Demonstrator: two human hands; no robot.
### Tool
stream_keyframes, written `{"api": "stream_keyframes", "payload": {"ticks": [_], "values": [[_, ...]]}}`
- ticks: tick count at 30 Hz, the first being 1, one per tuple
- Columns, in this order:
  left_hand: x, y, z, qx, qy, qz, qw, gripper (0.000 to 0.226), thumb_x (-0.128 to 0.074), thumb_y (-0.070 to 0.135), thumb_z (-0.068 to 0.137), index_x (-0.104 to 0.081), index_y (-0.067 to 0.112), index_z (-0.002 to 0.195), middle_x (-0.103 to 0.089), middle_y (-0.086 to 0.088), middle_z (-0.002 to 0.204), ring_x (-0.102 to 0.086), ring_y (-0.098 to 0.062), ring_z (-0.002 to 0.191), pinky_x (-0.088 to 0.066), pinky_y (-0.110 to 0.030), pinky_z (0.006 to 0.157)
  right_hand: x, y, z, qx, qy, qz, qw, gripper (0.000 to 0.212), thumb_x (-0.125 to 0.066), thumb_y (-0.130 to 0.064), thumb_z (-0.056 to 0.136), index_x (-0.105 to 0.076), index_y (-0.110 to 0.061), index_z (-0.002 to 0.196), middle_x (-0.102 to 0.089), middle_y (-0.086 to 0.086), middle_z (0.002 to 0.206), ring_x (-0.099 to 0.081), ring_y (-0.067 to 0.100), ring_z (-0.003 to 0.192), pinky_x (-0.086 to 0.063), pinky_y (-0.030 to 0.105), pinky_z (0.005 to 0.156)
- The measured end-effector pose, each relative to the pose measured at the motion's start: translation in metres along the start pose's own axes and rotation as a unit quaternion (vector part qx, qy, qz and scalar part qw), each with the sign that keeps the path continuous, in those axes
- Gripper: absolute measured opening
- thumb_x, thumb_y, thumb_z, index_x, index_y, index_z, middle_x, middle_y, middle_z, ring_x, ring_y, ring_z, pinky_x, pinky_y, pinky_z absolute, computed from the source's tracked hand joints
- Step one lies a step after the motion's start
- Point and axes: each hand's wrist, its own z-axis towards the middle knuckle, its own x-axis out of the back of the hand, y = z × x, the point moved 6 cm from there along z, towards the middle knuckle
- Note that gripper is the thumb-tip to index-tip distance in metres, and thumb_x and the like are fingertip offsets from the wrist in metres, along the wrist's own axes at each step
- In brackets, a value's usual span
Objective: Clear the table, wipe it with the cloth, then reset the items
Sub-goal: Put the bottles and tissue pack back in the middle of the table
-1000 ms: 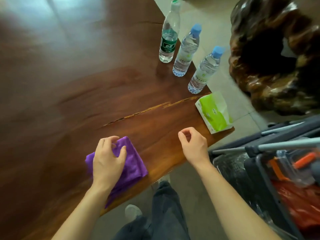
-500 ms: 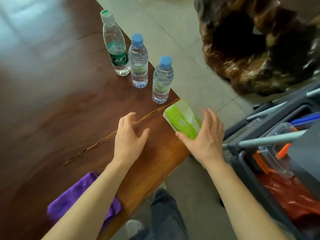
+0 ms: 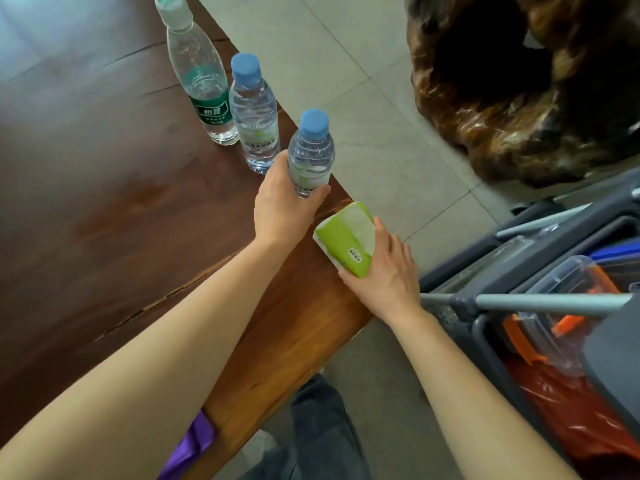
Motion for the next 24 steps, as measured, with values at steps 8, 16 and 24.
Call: {"api": "stream_keyframes", "payload": {"ticks": [8,16,24], "values": [[0.024,-0.017,-0.022,0.033,0.028,-0.007,0.999,0.054,-0.081,0.040,0.072,-0.058,0.023,0.117,-0.074,0.006,0.106,-0.071,-0.022,0.094,-0.055,-0.045,0.086,0.010,-0.007,0.003,0.010,-0.003,0.030,0.999,0.105,-0.076,-0.061,0.073,-0.022,-0.022,0.154,-0.048,0.009,0.144,-0.047,0.032,0.128,-0.042,0.045,0.104],[0.119,-0.067,-0.087,0.075,0.100,-0.020,0.992,0.049,-0.079,0.046,0.071,-0.057,0.030,0.113,-0.074,0.011,0.097,-0.073,-0.017,0.083,-0.056,-0.043,0.081,0.017,-0.062,-0.022,0.099,-0.027,0.015,0.995,0.106,-0.078,-0.061,0.072,-0.023,-0.020,0.154,-0.048,0.011,0.144,-0.048,0.033,0.129,-0.041,0.049,0.106],[0.242,-0.117,-0.151,0.124,0.197,-0.005,0.973,0.047,-0.079,0.046,0.069,-0.057,0.028,0.107,-0.075,0.008,0.095,-0.072,-0.021,0.089,-0.056,-0.043,0.082,0.000,-0.164,-0.062,0.229,-0.067,-0.020,0.971,0.099,-0.080,-0.052,0.074,-0.031,-0.019,0.153,-0.052,0.006,0.140,-0.048,0.028,0.130,-0.030,0.047,0.111]]}}
